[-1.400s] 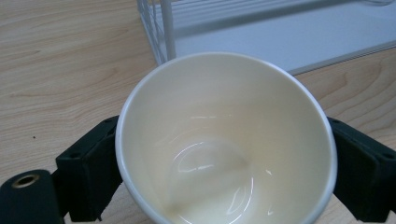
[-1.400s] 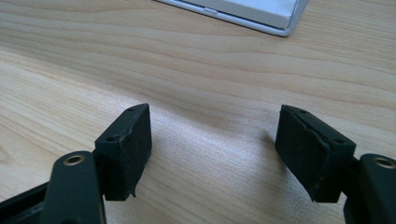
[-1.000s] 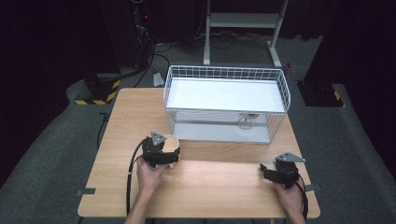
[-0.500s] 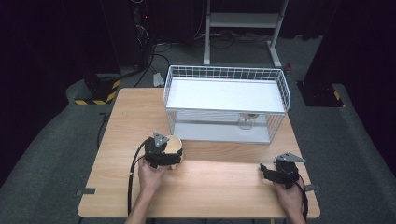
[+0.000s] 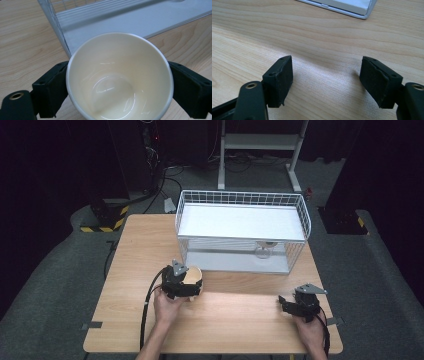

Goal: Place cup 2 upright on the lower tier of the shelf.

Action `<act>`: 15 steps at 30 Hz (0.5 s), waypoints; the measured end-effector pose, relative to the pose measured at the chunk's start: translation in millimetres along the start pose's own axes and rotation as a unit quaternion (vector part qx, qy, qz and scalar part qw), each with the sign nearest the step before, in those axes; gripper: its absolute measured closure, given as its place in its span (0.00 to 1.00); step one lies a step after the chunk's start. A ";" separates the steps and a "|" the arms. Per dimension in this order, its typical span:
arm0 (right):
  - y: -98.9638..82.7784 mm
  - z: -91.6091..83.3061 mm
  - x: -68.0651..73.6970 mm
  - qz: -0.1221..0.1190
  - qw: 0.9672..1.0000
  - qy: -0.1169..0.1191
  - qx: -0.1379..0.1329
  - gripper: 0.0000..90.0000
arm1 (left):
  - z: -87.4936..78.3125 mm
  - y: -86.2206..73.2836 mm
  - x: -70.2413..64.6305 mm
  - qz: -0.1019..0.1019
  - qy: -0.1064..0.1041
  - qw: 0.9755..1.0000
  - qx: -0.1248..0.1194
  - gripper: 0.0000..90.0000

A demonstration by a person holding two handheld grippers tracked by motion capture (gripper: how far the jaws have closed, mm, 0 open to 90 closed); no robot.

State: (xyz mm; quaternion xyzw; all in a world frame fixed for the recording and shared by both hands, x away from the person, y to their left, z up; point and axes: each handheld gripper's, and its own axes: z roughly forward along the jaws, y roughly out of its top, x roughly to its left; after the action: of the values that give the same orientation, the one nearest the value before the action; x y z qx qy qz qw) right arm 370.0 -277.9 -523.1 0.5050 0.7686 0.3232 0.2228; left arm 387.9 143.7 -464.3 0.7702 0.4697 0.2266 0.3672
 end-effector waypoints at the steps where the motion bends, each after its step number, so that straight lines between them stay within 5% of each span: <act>1: 0.0 0.0 0.0 0.000 1.000 0.000 0.000 0.30 | 0.8 0.2 -0.5 -0.001 -0.003 1.000 0.001 0.12; 15: -0.1 0.1 0.0 -0.001 1.000 0.000 -0.001 0.30 | 5.0 10.0 -10.2 0.014 -0.007 1.000 0.003 0.12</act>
State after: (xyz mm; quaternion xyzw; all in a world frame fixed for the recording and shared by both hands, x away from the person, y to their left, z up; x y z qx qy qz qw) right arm 370.0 -277.9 -523.3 0.5039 0.7690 0.3237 0.2237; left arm 392.3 130.0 -459.6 0.7794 0.4565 0.2252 0.3653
